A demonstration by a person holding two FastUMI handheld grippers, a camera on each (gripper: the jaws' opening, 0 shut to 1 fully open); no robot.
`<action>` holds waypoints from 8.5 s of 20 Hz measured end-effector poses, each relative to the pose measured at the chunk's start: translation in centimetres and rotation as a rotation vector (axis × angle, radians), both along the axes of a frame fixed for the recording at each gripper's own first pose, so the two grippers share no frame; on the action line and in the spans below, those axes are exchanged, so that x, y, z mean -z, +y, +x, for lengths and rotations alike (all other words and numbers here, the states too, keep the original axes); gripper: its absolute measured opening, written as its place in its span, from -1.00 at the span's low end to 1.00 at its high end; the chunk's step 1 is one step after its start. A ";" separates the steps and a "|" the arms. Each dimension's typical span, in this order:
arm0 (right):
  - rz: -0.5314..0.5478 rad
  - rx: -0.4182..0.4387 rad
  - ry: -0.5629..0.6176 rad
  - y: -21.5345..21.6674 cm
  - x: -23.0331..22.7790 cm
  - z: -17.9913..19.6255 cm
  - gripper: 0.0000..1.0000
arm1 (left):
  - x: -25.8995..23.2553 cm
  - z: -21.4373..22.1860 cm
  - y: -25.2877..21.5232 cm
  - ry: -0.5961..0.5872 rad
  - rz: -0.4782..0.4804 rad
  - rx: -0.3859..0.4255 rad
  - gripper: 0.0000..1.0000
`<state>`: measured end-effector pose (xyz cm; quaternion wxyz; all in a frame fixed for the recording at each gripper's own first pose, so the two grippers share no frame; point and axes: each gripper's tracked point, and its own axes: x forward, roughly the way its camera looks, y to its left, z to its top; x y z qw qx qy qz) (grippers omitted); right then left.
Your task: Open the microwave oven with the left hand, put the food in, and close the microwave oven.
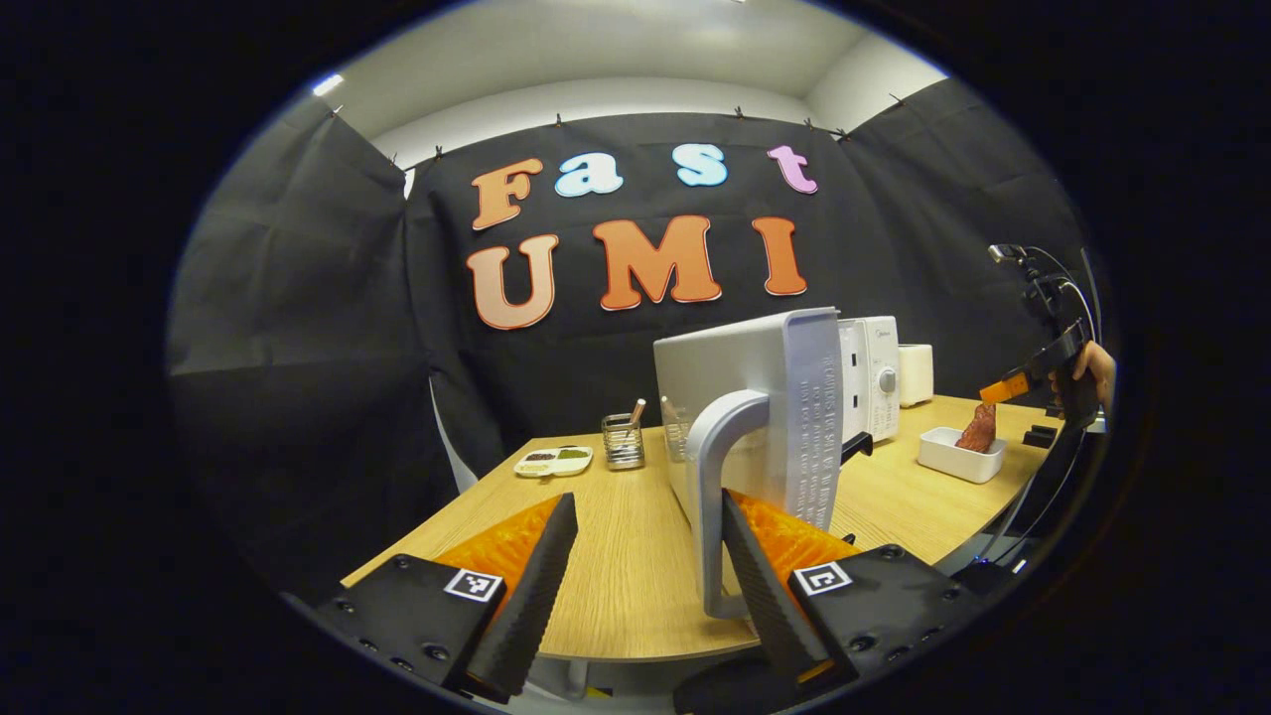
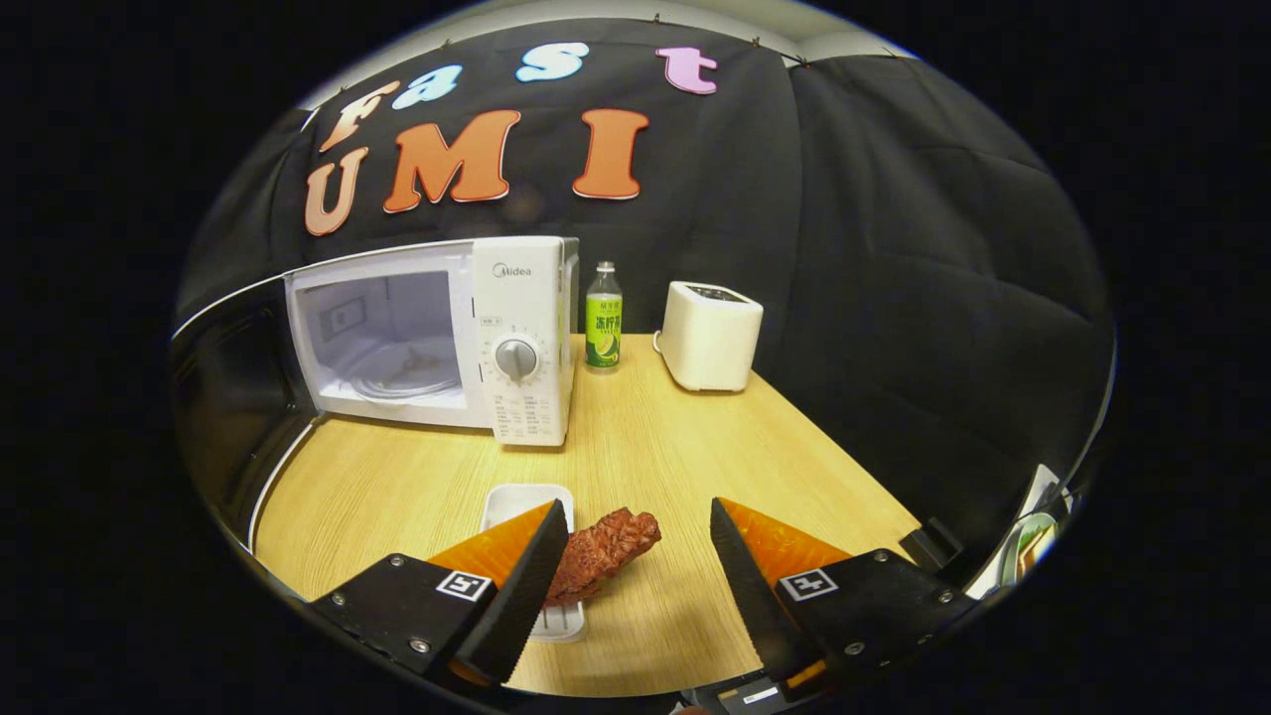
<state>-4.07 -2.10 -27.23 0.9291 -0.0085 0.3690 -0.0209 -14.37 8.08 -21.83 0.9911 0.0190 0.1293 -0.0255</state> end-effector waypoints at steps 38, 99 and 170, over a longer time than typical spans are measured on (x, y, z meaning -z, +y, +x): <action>0.458 -0.109 -0.222 9.6 -9.8 5.0 -0.76 | 0.3 -0.2 0.4 0.008 -0.061 0.017 0.82; -0.722 -0.995 -0.528 32.5 3.2 22.6 -0.67 | 2.6 0.6 -0.8 0.040 -0.152 0.083 0.91; 0.638 -0.075 -0.312 10.6 -12.8 6.5 0.69 | 0.6 4.3 -18.7 0.035 -0.143 0.361 0.75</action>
